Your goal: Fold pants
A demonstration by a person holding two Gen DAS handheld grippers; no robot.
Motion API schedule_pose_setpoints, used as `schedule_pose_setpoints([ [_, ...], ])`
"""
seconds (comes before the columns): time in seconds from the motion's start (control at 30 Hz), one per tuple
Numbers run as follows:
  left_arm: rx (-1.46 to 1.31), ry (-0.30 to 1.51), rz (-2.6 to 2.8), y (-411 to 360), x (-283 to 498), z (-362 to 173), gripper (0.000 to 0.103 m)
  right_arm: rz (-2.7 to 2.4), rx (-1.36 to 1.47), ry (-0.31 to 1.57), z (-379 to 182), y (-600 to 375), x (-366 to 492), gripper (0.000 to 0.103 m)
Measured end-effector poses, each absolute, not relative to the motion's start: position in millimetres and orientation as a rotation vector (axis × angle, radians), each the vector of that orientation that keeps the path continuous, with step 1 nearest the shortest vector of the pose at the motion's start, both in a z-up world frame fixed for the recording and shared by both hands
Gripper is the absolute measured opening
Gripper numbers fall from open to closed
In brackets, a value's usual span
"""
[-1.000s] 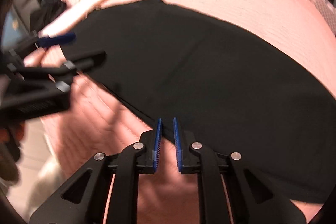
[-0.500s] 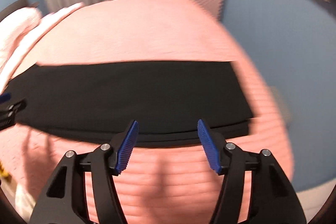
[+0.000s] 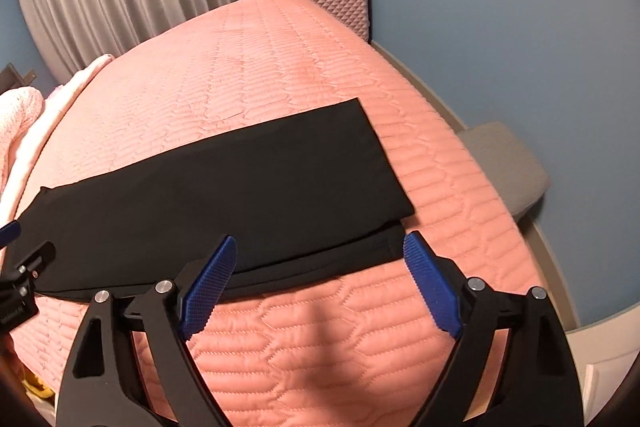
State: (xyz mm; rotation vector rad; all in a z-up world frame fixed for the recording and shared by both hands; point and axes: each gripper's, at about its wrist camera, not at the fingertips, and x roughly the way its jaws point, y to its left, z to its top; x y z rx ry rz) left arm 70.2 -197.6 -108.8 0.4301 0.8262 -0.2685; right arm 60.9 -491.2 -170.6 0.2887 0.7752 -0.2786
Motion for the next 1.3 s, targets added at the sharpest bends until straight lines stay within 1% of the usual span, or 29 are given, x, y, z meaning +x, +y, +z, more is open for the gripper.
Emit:
schedule_pose_setpoints([
  [0.03, 0.445, 0.822, -0.263, -199, 70, -110, 0.084, -0.272, 0.318, 0.779, -176, -493, 63, 0.088],
  [0.17, 0.459, 0.831, -0.223, -190, 73, -118, 0.084, -0.260, 0.497, 0.794, -200, -508, 61, 0.088],
  [0.33, 0.424, 0.883, -0.158, -158, 87, -131, 0.084, -0.288, 0.597, 0.835, -235, -516, 68, 0.089],
  [0.57, 0.395, 0.899, -0.100, -124, 97, -135, 0.084, -0.305, 0.686, 0.749, -237, -523, 82, 0.090],
  [0.67, 0.378, 0.907, -0.091, -116, 100, -138, 0.084, -0.301, 0.683, 0.730, -237, -524, 93, 0.086],
  [0.7, 0.376, 0.909, -0.090, -114, 101, -139, 0.084, -0.301, 0.671, 0.733, -237, -524, 99, 0.078],
  [0.73, 0.377, 0.911, -0.091, -112, 101, -140, 0.084, -0.296, 0.666, 0.731, -237, -525, 104, 0.073],
  [0.77, 0.378, 0.911, -0.092, -111, 101, -141, 0.084, -0.305, 0.657, 0.726, -236, -526, 108, 0.064],
  [0.8, 0.380, 0.911, -0.093, -109, 101, -142, 0.084, -0.305, 0.651, 0.727, -235, -526, 111, 0.036],
  [0.83, 0.384, 0.908, -0.091, -106, 101, -142, 0.084, -0.292, 0.658, 0.729, -235, -528, 115, 0.012],
  [0.87, 0.386, 0.907, -0.088, -104, 101, -142, 0.084, -0.290, 0.664, 0.727, -230, -527, 119, 0.010],
  [0.93, 0.387, 0.905, -0.071, -93, 102, -142, 0.084, -0.280, 0.567, 0.718, -211, -512, 124, 0.007],
  [0.97, 0.384, 0.907, -0.063, -88, 103, -142, 0.084, -0.263, 0.458, 0.707, -191, -493, 130, 0.007],
  [1.07, 0.352, 0.914, -0.024, -61, 106, -142, 0.084, -0.123, 0.257, 0.671, -142, -429, 146, 0.007],
  [1.17, 0.315, 0.928, 0.030, -29, 108, -145, 0.084, 0.063, 0.138, 0.667, -115, -358, 163, 0.007],
  [1.3, 0.263, 0.941, 0.098, 16, 106, -146, 0.084, 0.284, 0.023, 0.706, -117, -255, 181, 0.007],
])
